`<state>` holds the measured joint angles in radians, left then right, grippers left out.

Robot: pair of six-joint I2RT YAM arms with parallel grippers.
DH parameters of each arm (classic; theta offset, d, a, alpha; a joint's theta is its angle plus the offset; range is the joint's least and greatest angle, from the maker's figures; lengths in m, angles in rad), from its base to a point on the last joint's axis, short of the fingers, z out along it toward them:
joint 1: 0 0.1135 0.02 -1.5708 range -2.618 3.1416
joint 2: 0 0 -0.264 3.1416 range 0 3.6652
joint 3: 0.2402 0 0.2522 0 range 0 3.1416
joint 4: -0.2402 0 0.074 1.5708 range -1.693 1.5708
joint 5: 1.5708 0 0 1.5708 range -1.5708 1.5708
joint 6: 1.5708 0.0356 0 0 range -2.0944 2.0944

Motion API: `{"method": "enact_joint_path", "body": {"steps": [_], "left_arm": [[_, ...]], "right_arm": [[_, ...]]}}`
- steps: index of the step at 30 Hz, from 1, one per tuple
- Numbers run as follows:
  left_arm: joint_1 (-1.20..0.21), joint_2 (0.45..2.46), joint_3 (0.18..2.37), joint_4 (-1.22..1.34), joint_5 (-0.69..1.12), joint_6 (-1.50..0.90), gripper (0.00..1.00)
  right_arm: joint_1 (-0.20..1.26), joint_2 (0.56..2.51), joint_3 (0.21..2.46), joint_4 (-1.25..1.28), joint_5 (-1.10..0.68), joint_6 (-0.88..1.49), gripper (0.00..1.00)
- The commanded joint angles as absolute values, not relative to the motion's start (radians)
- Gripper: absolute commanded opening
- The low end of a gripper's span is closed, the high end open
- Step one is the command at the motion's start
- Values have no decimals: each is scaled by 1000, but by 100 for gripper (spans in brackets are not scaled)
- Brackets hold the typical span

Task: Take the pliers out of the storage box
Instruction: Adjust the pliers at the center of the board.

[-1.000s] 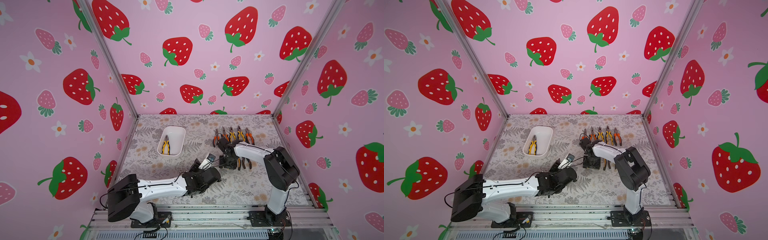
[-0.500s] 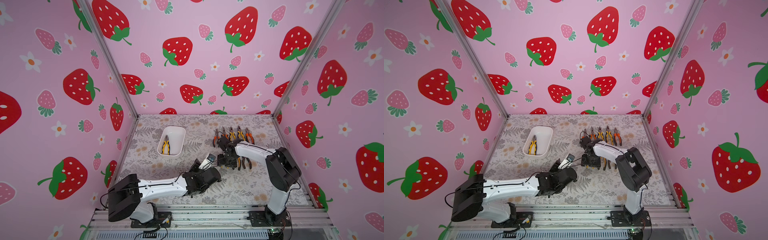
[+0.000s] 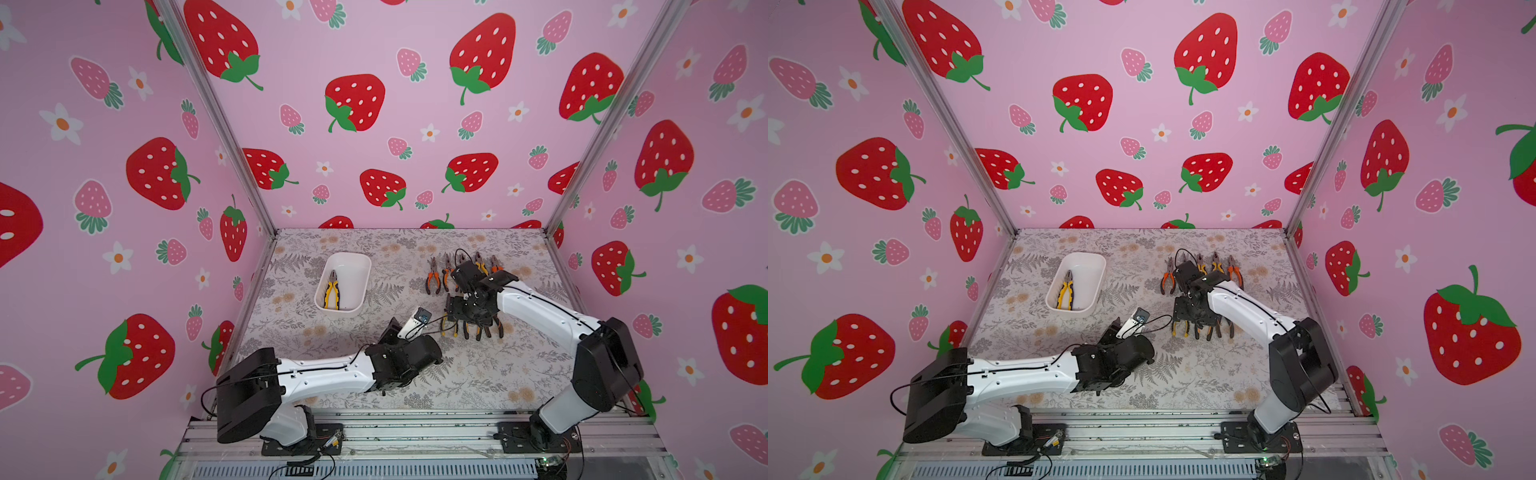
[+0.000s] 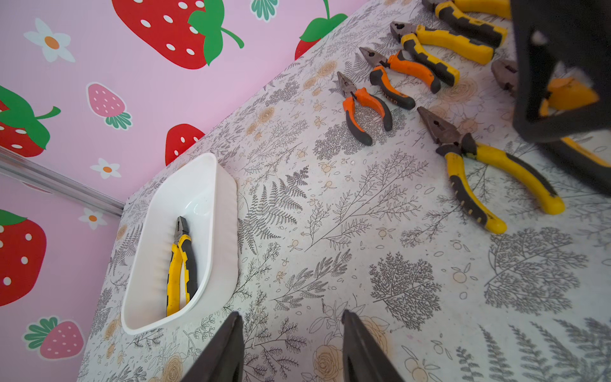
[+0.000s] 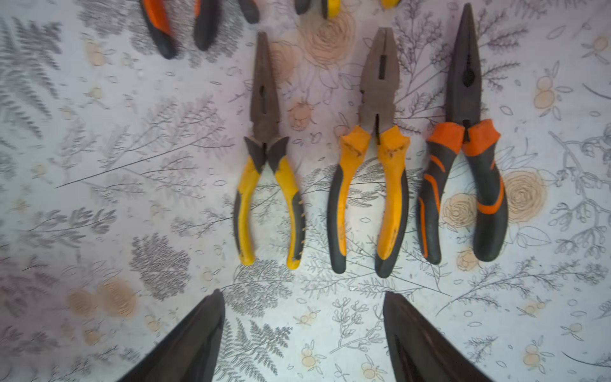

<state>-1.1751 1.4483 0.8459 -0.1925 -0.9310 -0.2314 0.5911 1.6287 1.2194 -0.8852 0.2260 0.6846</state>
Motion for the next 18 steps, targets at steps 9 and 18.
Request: {"method": "enact_joint_path", "body": {"steps": [9, 18], "left_arm": [[-1171, 1465, 878, -209, -932, -226, 50], [-1171, 1467, 880, -210, -934, -227, 50]], "right_arm": [[496, 1638, 1080, -839, 144, 686, 81], [463, 1684, 1069, -796, 98, 665, 81]]}}
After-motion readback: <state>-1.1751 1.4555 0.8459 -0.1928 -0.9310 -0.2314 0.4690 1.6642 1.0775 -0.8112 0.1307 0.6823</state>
